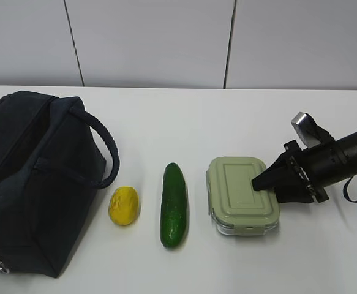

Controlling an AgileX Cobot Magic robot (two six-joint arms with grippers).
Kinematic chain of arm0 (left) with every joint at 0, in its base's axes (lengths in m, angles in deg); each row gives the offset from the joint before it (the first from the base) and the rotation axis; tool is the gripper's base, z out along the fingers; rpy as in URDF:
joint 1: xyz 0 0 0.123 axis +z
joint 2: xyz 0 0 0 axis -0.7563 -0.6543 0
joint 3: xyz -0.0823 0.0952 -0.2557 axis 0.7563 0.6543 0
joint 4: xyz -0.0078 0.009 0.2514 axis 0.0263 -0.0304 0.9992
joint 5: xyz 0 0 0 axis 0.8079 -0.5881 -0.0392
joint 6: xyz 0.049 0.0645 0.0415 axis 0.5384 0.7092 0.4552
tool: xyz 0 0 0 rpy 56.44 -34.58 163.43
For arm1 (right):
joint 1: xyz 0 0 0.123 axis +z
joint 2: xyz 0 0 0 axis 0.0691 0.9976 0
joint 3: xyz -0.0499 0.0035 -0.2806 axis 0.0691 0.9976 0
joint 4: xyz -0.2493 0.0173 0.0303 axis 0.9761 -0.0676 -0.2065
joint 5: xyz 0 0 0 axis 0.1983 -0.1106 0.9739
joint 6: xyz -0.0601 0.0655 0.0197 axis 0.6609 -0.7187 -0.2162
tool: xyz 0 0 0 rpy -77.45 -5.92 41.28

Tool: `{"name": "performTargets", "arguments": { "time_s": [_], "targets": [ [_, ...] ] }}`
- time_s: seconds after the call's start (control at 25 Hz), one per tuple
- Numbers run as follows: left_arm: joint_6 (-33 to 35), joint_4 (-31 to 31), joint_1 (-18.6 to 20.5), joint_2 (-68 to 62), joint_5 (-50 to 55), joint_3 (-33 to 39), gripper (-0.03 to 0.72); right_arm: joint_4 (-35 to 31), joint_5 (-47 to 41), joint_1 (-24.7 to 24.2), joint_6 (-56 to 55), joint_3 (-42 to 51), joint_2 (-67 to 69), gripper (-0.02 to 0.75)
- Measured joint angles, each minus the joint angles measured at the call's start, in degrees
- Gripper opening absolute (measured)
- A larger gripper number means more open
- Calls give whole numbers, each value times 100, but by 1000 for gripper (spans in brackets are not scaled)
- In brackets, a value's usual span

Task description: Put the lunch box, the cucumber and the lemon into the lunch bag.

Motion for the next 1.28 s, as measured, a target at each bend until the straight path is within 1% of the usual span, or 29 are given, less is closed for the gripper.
{"name": "performTargets", "arguments": {
  "time_s": [0.88,1.16,1.28],
  "targets": [
    [0,0,0,-11,0,0,447,49,184,0,-242,0,-214,358],
    [0,0,0,-378,24,0,445,49,184,0,-316,0,-267,358],
    [0,0,0,-555,24,0,426,39,195,0,-327,0,-424,357]
  ]
}}
